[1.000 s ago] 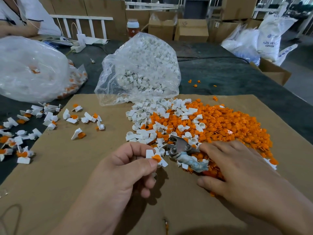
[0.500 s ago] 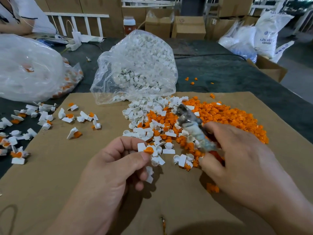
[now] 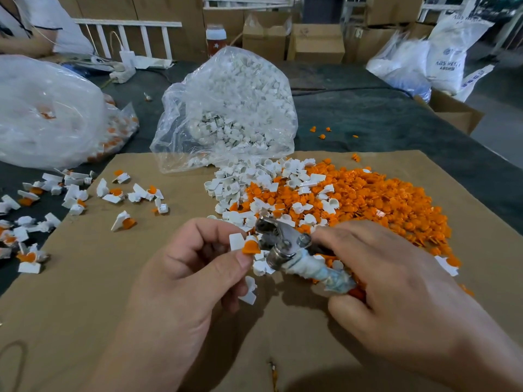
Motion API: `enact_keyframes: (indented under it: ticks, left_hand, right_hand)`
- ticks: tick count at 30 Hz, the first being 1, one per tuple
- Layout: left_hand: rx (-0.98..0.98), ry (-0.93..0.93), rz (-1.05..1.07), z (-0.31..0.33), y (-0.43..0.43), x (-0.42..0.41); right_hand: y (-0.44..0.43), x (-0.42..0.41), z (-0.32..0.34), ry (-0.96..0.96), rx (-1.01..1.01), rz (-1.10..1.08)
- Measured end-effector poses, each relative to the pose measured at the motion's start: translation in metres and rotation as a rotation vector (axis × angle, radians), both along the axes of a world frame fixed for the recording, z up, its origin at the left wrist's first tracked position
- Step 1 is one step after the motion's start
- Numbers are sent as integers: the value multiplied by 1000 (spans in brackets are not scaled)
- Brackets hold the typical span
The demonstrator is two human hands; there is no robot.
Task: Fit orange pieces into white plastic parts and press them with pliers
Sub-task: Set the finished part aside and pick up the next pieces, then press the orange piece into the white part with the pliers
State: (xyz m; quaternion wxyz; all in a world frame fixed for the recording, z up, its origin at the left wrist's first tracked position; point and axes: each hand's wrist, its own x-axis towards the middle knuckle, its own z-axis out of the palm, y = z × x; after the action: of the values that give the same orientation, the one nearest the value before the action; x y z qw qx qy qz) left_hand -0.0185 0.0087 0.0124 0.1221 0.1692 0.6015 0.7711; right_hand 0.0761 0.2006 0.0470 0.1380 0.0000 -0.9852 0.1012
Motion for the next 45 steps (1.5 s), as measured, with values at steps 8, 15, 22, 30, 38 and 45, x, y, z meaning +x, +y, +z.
enact_keyframes:
  ticks: [8,15,22,30,38,45]
  left_hand:
    - [3,38,-17,3,-2,-1]
    - [-37,59,-10,3,-3,0]
    - [-115,143,0,1,-6,-3]
    - [-118,156,19,0,-7,-3]
    - [-129,219,-10,1,-5,-2]
    - [-136,223,-47,0,-6,-4]
  right_hand:
    - [0,0,-1,2,1,30]
    - [0,0,-1,1,23,47]
    - [1,1,-2,32,32,53]
    - [0,2,1,44,18,70]
    - [-3,3,4,20,-43,85]
    - [-1,0,5,-57,1,85]
